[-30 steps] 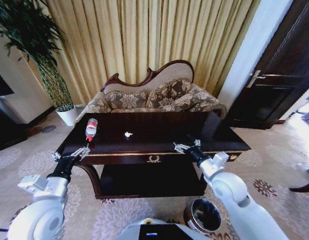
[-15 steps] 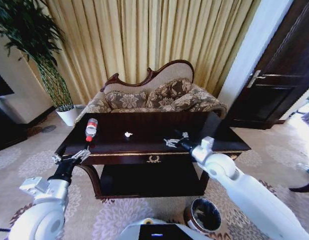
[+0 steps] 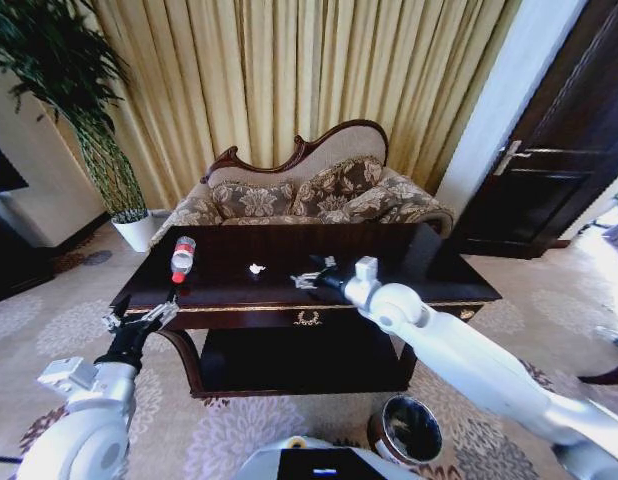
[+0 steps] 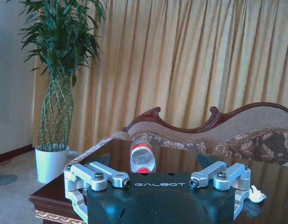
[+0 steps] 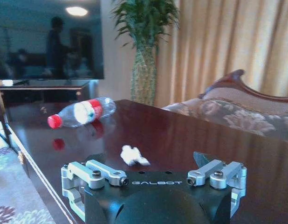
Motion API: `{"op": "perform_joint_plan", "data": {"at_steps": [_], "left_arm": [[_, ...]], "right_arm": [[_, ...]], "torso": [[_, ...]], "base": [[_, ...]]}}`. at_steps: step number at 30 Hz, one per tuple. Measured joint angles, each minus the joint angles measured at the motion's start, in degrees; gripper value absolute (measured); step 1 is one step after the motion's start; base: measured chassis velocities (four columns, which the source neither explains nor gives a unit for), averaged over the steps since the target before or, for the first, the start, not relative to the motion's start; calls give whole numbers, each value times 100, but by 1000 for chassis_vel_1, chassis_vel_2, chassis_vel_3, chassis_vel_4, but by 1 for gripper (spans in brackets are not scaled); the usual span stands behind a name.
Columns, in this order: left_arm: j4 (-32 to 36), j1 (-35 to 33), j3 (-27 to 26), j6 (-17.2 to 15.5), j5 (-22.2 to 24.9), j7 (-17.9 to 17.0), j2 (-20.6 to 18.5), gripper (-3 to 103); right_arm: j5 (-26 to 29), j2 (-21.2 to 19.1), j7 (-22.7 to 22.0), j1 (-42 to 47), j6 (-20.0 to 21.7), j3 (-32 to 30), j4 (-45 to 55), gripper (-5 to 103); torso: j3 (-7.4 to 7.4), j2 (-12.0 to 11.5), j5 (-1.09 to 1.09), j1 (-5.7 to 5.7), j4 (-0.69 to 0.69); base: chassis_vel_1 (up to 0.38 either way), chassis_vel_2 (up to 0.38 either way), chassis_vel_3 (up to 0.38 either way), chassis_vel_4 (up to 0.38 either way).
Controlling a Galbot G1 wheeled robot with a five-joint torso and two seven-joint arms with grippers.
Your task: Move to the front of the table and place the trash on the table into the trash bin.
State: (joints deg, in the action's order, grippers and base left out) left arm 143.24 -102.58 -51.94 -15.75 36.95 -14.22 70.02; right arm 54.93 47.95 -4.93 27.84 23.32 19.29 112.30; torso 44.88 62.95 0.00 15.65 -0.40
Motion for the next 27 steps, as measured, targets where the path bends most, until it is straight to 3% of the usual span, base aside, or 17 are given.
{"op": "perform_joint_plan", "data": {"at_steps": [3, 10, 13, 22, 27], "left_arm": [[0, -10, -34, -4, 17, -8, 41, 100], [0, -6, -39, -5, 22, -11, 72, 100], [0, -10, -46, -9, 29, -14, 92, 100], [0, -41, -78, -11, 37, -19, 134, 100], [0, -46, -99, -12, 54, -18, 141, 100]], "right_arm": [[167, 542, -264, -888, 264, 716, -342, 100], [419, 1045, -622, -1337, 544, 1109, -688, 100], [664, 1429, -886, -1577, 879, 1349, -980, 100], [734, 1962, -1101, -1770, 1100, 1473, -1592, 100], [707, 2050, -1219, -1812, 1131, 1447, -1785, 100]], "torso": [[0, 0, -2, 0, 1], [0, 0, -1, 0, 2], [0, 0, -1, 0, 0], [0, 0, 0, 0, 1], [0, 0, 0, 0, 0]], "base": [[0, 0, 0, 0], [0, 0, 0, 0], [0, 0, 0, 0], [0, 0, 0, 0], [0, 0, 0, 0]]}}
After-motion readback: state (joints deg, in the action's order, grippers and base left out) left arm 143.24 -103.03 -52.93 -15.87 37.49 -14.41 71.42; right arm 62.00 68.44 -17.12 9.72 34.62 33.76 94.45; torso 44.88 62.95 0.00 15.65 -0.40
